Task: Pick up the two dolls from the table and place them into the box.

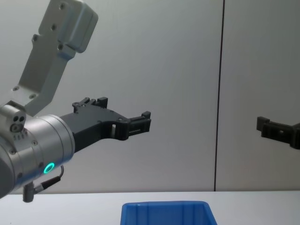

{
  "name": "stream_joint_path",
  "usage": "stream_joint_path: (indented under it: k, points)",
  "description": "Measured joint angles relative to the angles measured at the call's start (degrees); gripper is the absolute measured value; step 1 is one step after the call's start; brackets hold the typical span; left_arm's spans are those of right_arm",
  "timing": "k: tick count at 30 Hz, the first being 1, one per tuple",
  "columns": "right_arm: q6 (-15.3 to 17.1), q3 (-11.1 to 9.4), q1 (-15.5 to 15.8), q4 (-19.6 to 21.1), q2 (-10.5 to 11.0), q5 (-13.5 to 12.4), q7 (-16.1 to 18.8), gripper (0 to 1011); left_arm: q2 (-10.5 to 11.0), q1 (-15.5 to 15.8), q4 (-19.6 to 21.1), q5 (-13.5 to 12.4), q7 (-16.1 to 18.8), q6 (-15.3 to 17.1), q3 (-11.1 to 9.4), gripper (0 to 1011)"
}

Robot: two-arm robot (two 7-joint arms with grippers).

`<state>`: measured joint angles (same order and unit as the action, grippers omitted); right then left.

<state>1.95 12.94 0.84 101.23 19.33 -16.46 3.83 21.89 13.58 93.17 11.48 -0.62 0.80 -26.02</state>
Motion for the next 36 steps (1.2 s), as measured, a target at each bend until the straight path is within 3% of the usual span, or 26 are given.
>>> stream_joint_path:
  k: [36]
  points:
    - [1.1, 0.1, -0.1, 0.1, -0.4, 0.3, -0.8, 1001, 0.0, 0.0, 0.0, 0.0, 0.0, 0.0, 0.0, 1001]
